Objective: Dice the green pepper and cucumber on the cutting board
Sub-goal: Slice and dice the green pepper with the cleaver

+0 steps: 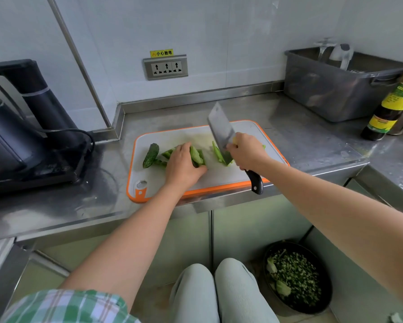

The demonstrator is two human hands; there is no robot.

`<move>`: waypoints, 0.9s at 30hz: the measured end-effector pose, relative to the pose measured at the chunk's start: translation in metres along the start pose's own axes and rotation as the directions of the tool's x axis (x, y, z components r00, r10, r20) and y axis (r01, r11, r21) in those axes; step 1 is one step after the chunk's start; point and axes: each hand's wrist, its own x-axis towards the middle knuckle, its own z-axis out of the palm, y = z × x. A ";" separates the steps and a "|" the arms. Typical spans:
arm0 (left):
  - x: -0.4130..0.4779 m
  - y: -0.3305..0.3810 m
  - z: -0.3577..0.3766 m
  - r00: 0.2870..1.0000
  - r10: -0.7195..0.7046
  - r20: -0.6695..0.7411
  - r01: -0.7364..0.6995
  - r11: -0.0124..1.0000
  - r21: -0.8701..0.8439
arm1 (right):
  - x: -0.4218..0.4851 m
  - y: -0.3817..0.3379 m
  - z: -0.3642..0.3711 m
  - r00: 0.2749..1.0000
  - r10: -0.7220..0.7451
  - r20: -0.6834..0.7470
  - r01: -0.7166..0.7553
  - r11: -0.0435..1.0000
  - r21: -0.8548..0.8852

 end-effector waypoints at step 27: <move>0.067 0.028 0.007 0.718 0.467 0.516 -0.691 0.565 0.450 | -0.004 0.052 -0.036 0.993 0.099 0.072 -0.118 0.926 0.359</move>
